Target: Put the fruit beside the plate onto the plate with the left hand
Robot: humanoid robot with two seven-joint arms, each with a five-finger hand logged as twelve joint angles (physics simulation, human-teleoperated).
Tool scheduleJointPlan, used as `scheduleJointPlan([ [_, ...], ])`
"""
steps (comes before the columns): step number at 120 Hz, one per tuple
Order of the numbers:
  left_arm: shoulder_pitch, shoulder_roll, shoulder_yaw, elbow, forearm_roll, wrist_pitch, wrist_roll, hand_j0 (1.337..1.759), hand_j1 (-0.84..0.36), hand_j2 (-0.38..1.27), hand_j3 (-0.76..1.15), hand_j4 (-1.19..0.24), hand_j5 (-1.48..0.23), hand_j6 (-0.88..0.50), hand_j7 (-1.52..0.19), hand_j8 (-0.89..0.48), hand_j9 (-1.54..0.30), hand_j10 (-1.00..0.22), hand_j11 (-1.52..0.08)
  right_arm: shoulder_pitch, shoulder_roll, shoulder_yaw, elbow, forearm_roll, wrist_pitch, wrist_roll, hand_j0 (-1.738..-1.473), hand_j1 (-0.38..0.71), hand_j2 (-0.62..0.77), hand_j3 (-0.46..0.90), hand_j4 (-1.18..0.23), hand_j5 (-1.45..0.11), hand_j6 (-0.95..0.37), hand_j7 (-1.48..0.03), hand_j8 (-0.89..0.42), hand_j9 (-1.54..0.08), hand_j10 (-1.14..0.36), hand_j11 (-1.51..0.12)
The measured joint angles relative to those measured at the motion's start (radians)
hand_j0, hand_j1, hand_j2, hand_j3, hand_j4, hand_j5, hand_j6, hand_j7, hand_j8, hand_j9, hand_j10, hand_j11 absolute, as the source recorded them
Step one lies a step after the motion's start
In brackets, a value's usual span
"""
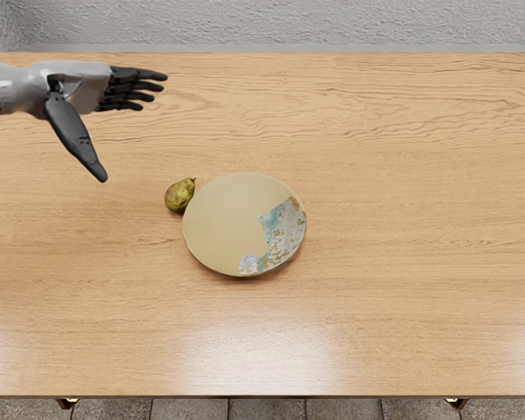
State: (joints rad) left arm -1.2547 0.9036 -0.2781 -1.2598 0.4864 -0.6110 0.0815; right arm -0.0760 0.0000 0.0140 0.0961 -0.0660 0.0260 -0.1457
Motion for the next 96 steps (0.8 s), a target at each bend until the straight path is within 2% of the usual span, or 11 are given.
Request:
scheduleJointPlan([
  [14, -0.002, -0.003, 0.0, -0.001, 0.001, 0.0, 0.006, 1.658, 0.33, 0.0, 0.0, -0.02, -0.02, -0.02, -0.02, -0.02, -0.02, -0.02, -0.02, -0.003, 0.0, 0.005, 0.002, 0.005, 0.001, -0.001, -1.658, -0.35, 0.0, 0.0, 0.0, 0.0, 0.0, 0.0, 0.0, 0.0, 0.0, 0.0],
  [19, -0.004, -0.008, -0.002, -0.001, 0.001, 0.0, 0.022, 1.658, 0.33, 0.0, 0.0, -0.02, -0.02, -0.02, -0.02, -0.02, -0.02, -0.02, -0.02, -0.002, 0.0, 0.007, 0.002, 0.006, 0.001, -0.001, -1.658, -0.35, 0.0, 0.0, 0.0, 0.0, 0.0, 0.0, 0.0, 0.0, 0.0, 0.0],
  [24, -0.017, -0.021, -0.006, 0.0, 0.001, 0.0, 0.056, 1.658, 0.33, 0.01, 0.0, -0.02, -0.02, -0.02, -0.02, -0.02, -0.02, -0.02, -0.02, -0.002, 0.0, 0.008, 0.002, 0.006, 0.001, -0.001, -1.658, -0.35, 0.0, 0.0, 0.0, 0.0, 0.0, 0.0, 0.0, 0.0, 0.0, 0.0],
  [31, -0.05, -0.048, -0.009, 0.001, 0.004, 0.0, 0.142, 1.658, 0.33, 0.0, 0.0, -0.02, -0.02, -0.02, -0.02, -0.02, -0.02, -0.02, -0.02, -0.002, 0.0, 0.009, 0.003, 0.007, 0.001, -0.001, -1.658, -0.35, 0.0, 0.0, 0.0, 0.0, 0.0, 0.0, 0.0, 0.0, 0.0, 0.0],
  [39, -0.114, -0.103, -0.01, 0.002, 0.032, 0.0, 0.283, 1.658, 0.33, 0.01, 0.0, -0.02, -0.02, -0.02, -0.02, -0.02, -0.02, -0.02, -0.02, -0.001, 0.0, 0.009, 0.004, 0.007, 0.002, -0.001, -1.658, -0.35, 0.0, 0.0, 0.0, 0.0, 0.0, 0.0, 0.0, 0.0, 0.0, 0.0],
  [44, -0.124, -0.158, -0.011, 0.003, 0.06, 0.0, 0.364, 1.658, 0.33, 0.0, 0.0, -0.02, -0.02, -0.02, -0.02, -0.02, -0.02, -0.02, -0.02, -0.001, 0.0, 0.009, 0.004, 0.007, 0.002, 0.0, -1.658, -0.35, 0.0, 0.0, 0.0, 0.0, 0.0, 0.0, 0.0, 0.0, 0.0, 0.0],
  [49, -0.126, -0.195, -0.013, 0.003, 0.109, 0.0, 0.418, 1.658, 0.33, 0.0, 0.0, -0.02, -0.02, -0.02, -0.02, -0.02, -0.02, -0.02, -0.02, -0.001, 0.0, 0.009, 0.004, 0.007, 0.002, -0.001, -1.658, -0.35, 0.0, 0.0, 0.0, 0.0, 0.0, 0.0, 0.0, 0.0, 0.0, 0.0],
  [55, -0.126, -0.251, -0.016, 0.002, 0.216, 0.0, 0.461, 1.658, 0.33, 0.0, 0.0, -0.02, -0.02, -0.02, -0.02, -0.02, -0.02, -0.02, -0.02, -0.001, 0.0, 0.009, 0.004, 0.008, 0.002, 0.0, -1.658, -0.35, 0.0, 0.0, 0.0, 0.0, 0.0, 0.0, 0.0, 0.0, 0.0, 0.0],
  [70, -0.123, -0.276, -0.018, -0.021, 0.425, 0.0, 0.509, 1.658, 0.33, 0.0, 0.0, -0.02, -0.03, -0.02, -0.03, -0.02, -0.03, -0.02, -0.03, -0.001, 0.0, 0.009, 0.005, 0.007, 0.003, 0.0, -1.658, -0.35, 0.0, 0.0, 0.0, 0.0, 0.0, 0.0, 0.0, 0.0, 0.0, 0.0],
  [87, -0.114, -0.329, -0.011, -0.047, 0.575, 0.0, 0.524, 1.658, 0.33, 0.0, 0.0, -0.02, -0.03, -0.02, -0.03, -0.02, -0.03, -0.02, -0.03, -0.001, 0.0, 0.009, 0.005, 0.008, 0.005, 0.0, -1.658, -0.35, 0.0, 0.0, 0.0, 0.0, 0.0, 0.0, 0.0, 0.0, 0.0, 0.0],
  [96, -0.078, -0.361, -0.008, -0.057, 0.63, 0.0, 0.527, 1.658, 0.33, 0.0, 0.0, -0.02, -0.03, -0.02, -0.03, -0.02, -0.03, -0.02, -0.03, -0.001, 0.0, 0.009, 0.005, 0.008, 0.006, 0.0, -1.658, -0.35, 0.0, 0.0, 0.0, 0.0, 0.0, 0.0, 0.0, 0.0, 0.0, 0.0],
])
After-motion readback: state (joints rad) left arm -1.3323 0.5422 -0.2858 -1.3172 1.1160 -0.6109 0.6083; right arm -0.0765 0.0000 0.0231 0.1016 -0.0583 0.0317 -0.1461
